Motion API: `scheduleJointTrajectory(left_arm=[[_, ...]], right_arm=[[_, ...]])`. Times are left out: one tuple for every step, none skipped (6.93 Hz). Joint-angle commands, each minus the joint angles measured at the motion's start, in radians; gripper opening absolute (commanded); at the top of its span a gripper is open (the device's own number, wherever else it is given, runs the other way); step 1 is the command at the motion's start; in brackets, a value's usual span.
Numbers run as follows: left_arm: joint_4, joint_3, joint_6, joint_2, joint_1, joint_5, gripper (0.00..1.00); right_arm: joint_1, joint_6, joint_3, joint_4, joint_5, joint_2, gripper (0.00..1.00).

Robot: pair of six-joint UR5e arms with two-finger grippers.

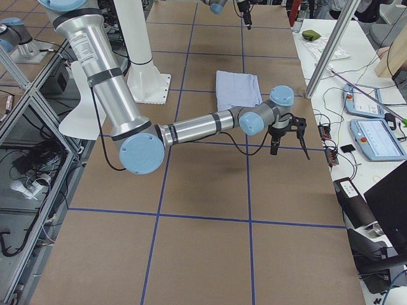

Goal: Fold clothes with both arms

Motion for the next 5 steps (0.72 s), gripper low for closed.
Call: scheduleJointTrajectory(left_arm=[[0.16,-0.053,0.404,0.118,-0.225,-0.167,1.0],[0.312,-0.067,0.594,0.129,-0.277,-0.164,1.0],[0.406,-0.073,0.681,0.131,-0.365,-0.164,1.0],[0.44,-0.066,0.763,0.163,-0.381,-0.163,1.0],[0.451,-0.059,0.764,0.17,-0.401,-0.161,1.0]], right_arm=[[0.157,-0.334,0.047,-0.013,0.073,-0.172,1.0],[0.218,-0.452,0.062,-0.081,0.075,-0.198,1.0],[0.255,-0.54,0.108,-0.196,0.078,-0.211,1.0],[0.286,-0.624,0.178,-0.332,0.071,-0.249,1.0],[0.295,-0.659,0.231,-0.405,0.052,-0.283,1.0]])
